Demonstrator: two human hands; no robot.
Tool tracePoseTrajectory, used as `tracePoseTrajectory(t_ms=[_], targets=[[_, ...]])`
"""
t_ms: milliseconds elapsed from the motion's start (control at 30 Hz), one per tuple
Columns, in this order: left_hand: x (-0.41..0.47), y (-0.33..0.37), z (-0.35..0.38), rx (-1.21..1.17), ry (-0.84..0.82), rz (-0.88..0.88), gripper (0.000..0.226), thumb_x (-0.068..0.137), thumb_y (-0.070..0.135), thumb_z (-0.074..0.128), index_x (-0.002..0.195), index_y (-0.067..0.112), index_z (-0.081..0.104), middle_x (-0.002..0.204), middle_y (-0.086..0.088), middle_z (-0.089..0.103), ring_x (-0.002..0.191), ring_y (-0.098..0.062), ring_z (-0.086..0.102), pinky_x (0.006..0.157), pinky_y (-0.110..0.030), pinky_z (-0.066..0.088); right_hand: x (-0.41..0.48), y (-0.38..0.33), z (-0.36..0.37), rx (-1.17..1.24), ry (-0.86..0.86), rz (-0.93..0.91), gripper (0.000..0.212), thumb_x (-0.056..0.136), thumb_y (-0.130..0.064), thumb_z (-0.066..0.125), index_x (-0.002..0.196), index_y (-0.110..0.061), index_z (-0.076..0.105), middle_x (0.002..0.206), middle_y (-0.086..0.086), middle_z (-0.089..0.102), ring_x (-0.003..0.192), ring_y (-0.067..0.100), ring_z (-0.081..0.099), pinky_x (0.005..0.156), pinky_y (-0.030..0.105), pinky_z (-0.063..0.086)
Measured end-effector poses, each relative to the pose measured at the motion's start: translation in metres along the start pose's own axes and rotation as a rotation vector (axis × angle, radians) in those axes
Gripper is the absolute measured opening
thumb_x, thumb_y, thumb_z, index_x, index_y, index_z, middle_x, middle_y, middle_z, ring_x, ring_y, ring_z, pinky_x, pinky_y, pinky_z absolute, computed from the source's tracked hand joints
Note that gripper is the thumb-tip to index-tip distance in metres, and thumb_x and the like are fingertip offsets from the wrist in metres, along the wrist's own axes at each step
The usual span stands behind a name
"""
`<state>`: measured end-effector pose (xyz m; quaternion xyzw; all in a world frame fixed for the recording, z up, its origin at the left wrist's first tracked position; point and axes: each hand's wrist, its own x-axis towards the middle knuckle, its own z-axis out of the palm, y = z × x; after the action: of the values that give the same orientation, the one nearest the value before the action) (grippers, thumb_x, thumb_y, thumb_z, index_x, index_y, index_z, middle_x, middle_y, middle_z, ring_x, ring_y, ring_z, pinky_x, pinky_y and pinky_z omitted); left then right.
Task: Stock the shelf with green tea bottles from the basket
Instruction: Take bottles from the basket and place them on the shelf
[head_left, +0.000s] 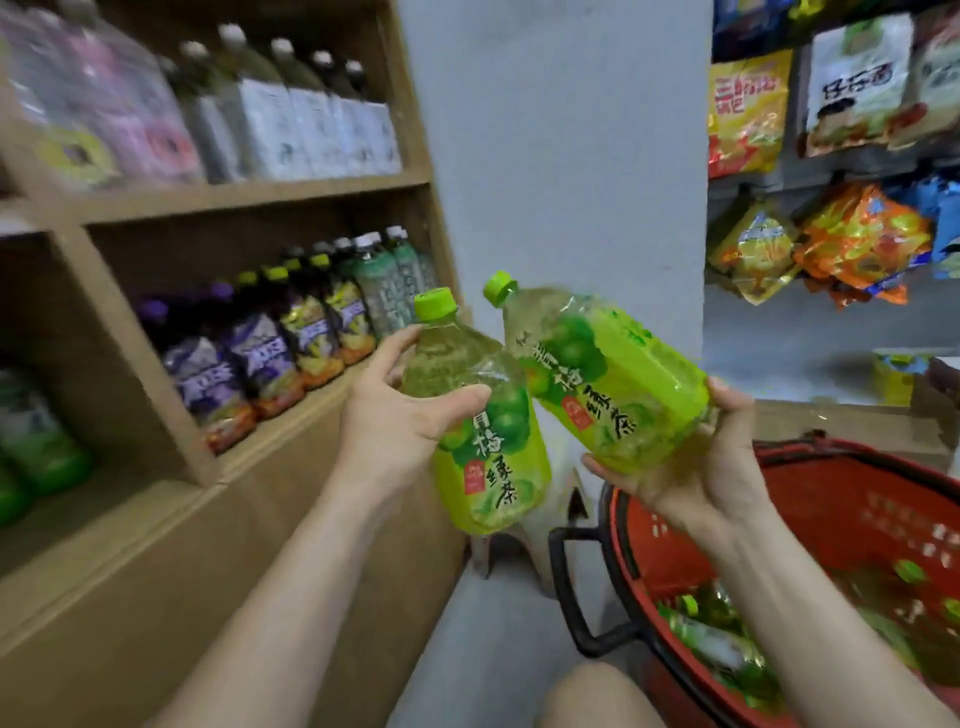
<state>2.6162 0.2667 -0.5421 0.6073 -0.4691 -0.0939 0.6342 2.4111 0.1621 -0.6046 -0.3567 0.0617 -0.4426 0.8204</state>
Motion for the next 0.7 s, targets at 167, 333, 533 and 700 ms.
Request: tracePoseTrajectory(t_ms=[167,333,533,700], targets=[[-0.019,0.037,-0.097,0.080,0.238,-0.005,0.088,0.036,0.039,0.090,0.119,0.028,0.061,0.109,-0.002,0.070,0.105,-0.022,0.065,0.090,-0.047,0.053,0.028,0.049,0.066,0.104,-0.340,0.150,0.069,0.046,-0.051,0.079,0.111,-0.028,0.069,0.122,0.010,0.066,0.105,0.033,0.066,0.079,0.056,0.054],[-0.049,0.058,-0.191,0.289,0.418,0.013,0.072,0.056,0.017,0.089,0.117,0.035,0.056,0.103,0.022,0.059,0.099,0.011,0.057,0.089,-0.017,0.048,0.046,0.122,0.136,0.025,-0.677,0.397,0.081,0.043,-0.041,0.089,0.119,-0.025,0.066,0.124,0.011,0.065,0.104,0.033,0.066,0.084,0.057,0.052],[-0.068,0.051,-0.277,0.440,0.567,-0.046,0.067,0.063,0.008,0.085,0.118,0.029,0.054,0.095,0.026,0.054,0.076,0.030,0.050,0.066,0.002,0.041,0.053,0.214,0.226,-0.127,-0.698,0.447,0.102,0.037,-0.031,0.083,0.134,-0.030,0.049,0.116,0.003,0.068,0.092,0.021,0.069,0.072,0.037,0.056],[-0.067,0.021,-0.334,0.643,0.694,-0.115,0.080,0.057,0.025,0.089,0.128,0.031,0.054,0.117,0.007,0.059,0.108,-0.010,0.053,0.095,-0.028,0.043,0.074,0.278,0.281,-0.472,-0.573,0.118,0.098,0.042,-0.028,0.079,0.129,-0.052,0.041,0.129,-0.001,0.059,0.110,0.020,0.062,0.089,0.042,0.053]])
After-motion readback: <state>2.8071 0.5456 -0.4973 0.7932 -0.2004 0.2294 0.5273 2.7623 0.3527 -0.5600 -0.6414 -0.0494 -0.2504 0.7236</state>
